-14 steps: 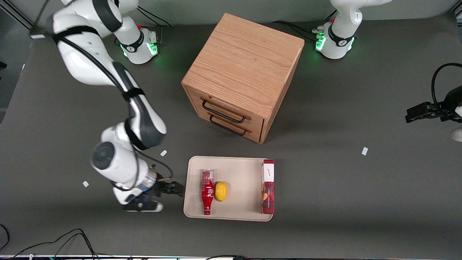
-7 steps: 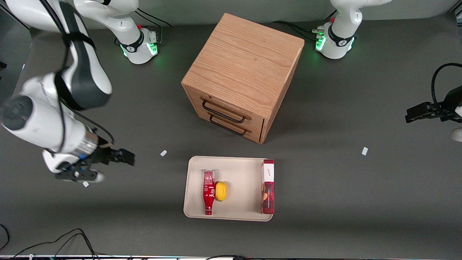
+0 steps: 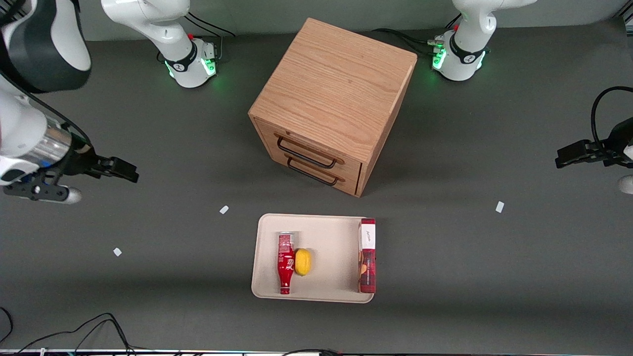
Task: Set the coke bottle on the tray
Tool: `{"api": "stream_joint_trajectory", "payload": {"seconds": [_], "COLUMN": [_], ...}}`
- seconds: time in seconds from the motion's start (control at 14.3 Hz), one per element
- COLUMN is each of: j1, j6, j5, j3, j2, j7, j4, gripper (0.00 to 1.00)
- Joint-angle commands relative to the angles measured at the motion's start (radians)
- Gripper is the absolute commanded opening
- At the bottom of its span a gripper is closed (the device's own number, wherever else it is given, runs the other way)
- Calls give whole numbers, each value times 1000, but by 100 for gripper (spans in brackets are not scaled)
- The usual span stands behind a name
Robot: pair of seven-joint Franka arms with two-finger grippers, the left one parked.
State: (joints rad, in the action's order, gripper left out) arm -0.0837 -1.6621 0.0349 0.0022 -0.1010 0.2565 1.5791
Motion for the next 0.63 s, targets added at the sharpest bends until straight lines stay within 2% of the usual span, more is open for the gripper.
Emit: {"api": "stream_joint_trajectory", "payload": {"seconds": [0.0,0.56], "j1": [-1,19], "j6": [8,21], "j5": [-19,-15], "j3": [-5,-5], "j2": [96,98], "j7": [-22,-22], "j4": [55,55], "gripper": [100,100]}}
